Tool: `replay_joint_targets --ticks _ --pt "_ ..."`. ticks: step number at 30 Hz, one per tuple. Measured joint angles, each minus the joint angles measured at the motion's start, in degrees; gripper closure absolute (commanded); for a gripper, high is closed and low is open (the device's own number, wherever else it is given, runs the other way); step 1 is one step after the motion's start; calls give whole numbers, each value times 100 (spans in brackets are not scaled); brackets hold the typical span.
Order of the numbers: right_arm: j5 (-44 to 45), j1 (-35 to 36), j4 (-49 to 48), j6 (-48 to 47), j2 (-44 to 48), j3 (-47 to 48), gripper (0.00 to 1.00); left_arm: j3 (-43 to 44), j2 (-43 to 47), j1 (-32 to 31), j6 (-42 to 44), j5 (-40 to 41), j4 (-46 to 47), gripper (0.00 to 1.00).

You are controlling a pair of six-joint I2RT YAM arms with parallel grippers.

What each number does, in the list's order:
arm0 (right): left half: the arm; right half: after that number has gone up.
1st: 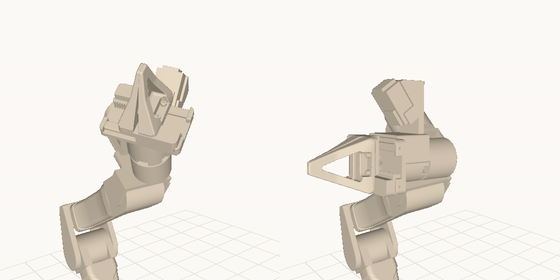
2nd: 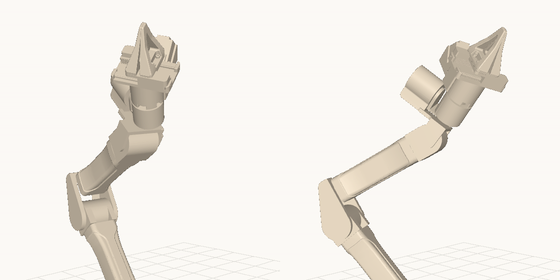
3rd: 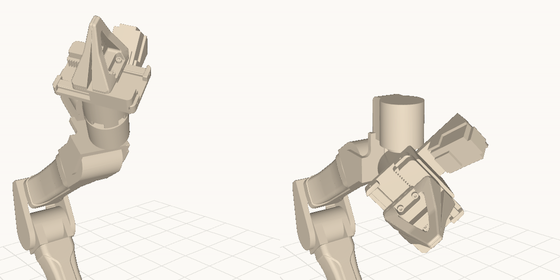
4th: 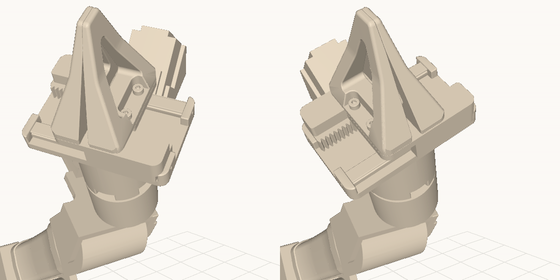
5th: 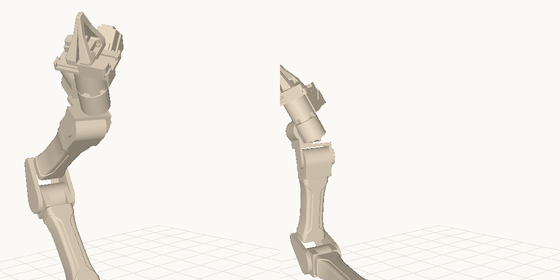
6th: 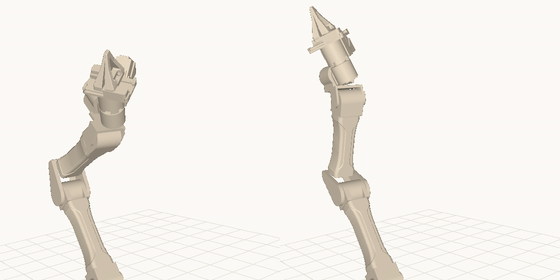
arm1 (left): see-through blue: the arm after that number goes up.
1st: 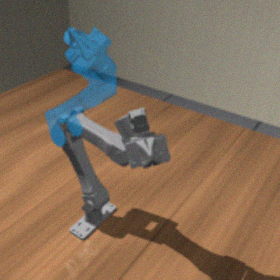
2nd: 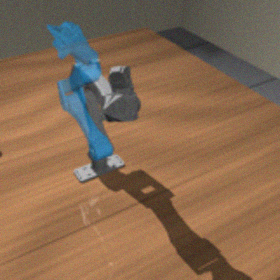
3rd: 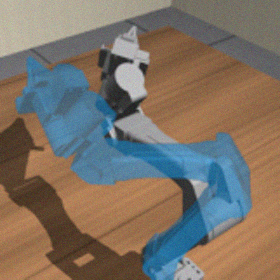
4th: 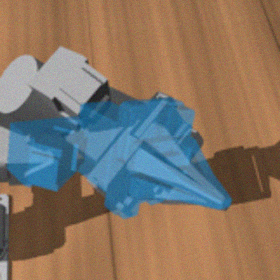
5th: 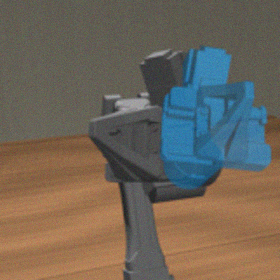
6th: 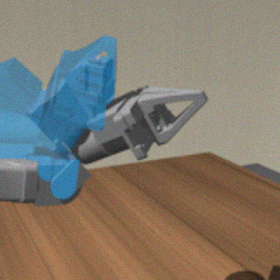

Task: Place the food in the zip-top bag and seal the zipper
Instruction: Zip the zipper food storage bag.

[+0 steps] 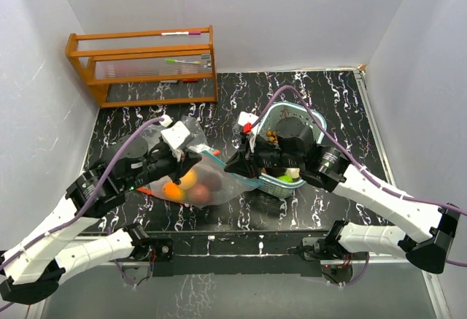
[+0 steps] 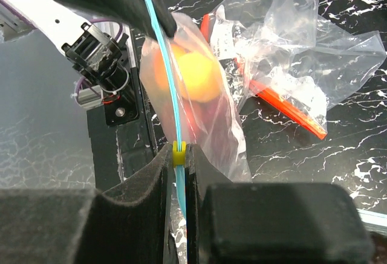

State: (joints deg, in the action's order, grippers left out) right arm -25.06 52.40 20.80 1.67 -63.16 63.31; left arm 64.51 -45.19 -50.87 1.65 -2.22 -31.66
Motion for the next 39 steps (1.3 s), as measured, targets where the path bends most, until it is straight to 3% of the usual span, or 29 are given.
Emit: replay_joint_targets --ticks 28,29,31,35,39 --pt "796 -4 267 505 1375 -885 91 601 280 -37 -170 2872 901 100" --pt "815 -4 264 520 1394 -885 82 601 280 -37 -170 2889 905 100" --pt "870 -4 267 577 1432 -885 48 601 267 -37 -170 2909 911 100" --pt "1091 -7 525 732 1475 -883 5 640 245 -7 -144 3195 1051 100" --pt "1709 -7 562 946 1547 -872 2 741 203 7 -114 3414 1226 100"
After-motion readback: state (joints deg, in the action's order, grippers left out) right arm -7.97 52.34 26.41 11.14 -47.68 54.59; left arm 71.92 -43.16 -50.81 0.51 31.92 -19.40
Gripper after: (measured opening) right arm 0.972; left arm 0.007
